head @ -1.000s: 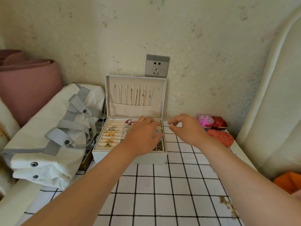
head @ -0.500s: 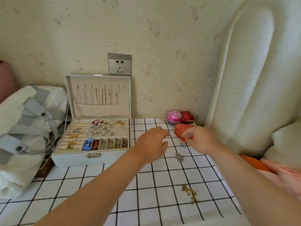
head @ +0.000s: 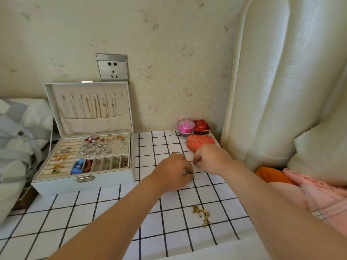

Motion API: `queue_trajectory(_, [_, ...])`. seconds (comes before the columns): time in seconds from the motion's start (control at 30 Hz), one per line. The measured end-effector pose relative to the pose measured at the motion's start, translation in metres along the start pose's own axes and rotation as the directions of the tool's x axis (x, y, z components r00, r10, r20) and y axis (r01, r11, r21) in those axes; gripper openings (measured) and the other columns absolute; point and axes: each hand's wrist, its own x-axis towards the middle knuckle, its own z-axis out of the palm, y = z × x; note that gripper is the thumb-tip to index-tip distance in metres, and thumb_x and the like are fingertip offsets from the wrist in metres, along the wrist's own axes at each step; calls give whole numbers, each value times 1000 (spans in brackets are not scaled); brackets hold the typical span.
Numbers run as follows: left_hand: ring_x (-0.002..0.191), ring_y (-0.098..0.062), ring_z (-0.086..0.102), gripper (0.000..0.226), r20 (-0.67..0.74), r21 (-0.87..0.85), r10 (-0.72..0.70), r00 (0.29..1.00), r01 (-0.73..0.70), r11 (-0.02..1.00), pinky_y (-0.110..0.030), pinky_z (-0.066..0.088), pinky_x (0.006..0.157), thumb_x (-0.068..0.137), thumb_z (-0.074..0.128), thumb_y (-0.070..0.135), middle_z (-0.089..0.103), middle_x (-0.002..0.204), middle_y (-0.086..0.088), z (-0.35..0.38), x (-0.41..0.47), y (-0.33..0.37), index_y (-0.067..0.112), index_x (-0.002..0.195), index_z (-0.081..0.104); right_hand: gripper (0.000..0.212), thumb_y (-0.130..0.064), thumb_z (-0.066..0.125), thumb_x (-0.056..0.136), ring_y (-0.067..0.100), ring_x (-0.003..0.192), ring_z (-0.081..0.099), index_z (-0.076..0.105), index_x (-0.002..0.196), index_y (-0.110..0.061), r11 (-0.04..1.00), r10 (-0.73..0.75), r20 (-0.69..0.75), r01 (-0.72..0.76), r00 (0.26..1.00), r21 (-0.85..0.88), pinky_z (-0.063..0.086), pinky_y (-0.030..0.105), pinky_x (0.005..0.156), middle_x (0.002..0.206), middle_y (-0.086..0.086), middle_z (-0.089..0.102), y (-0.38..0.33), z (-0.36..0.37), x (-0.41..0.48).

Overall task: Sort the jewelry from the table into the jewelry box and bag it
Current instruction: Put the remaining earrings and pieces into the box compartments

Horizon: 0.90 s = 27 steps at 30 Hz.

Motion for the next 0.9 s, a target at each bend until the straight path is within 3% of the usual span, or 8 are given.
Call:
queue_trajectory(0.17, [109, -12, 46, 20, -2, -33, -22, 1000, 22, 999, -31, 44, 93, 89, 61, 34, 59, 105, 9, -4, -4, -5, 33, 106, 71, 17, -18, 70, 86, 12, 90, 67, 80, 95, -28, 983, -35, 6, 34, 999, 182, 57, 33, 85, 94, -11, 75, 1, 7, -5])
queue_trajectory(0.37, [105, -9, 45, 21, 5, -2, -27, 1000, 27, 1000, -30, 45, 91, 88, 62, 33, 58, 105, 12, -8, -14, -9, 31, 108, 69, 20, -16, 77, 84, 13, 97, 66, 78, 103, -21, 968, -56, 59, 40, 997, 246, 55, 31, 90, 94, -10, 68, 1, 6, -12])
queue_trajectory(0.43, [106, -9, 46, 24, 8, -1, -40, 999, 40, 999, -29, 45, 91, 88, 62, 31, 58, 106, 12, -8, -18, -11, 30, 111, 67, 16, -14, 77, 84, 10, 91, 65, 78, 99, -20, 948, -62, 40, 46, 997, 313, 56, 26, 82, 88, -12, 67, 1, 5, -12])
queue_trajectory(0.53, [107, -8, 50, 36, -51, -93, -86, 995, 81, 992, -25, 45, 91, 89, 63, 26, 57, 112, 13, -10, -20, -12, 28, 125, 58, 15, -13, 76, 85, 4, 73, 59, 77, 97, -20, 889, -64, -4, 59, 998, 453, 45, 12, 59, 78, -11, 63, -5, 1, -13])
queue_trajectory(0.67, [106, -5, 56, 40, -145, -251, -135, 980, 96, 963, -27, 48, 93, 93, 63, 25, 63, 118, 14, -13, -20, -7, 29, 131, 53, 17, -15, 77, 85, 12, 70, 63, 76, 101, -20, 808, -71, 19, 47, 997, 587, 51, 21, 60, 98, 6, 72, -14, -1, -11])
queue_trajectory(0.9, [80, -2, 58, 27, -245, -238, -202, 948, 144, 961, -23, 50, 79, 94, 63, 23, 65, 91, 17, -13, -24, -3, 28, 120, 67, 27, -18, 79, 83, 11, 56, 58, 63, 105, -21, 728, -2, 13, -7, 1000, 686, 39, 21, 43, 101, 10, 73, -23, 1, -16])
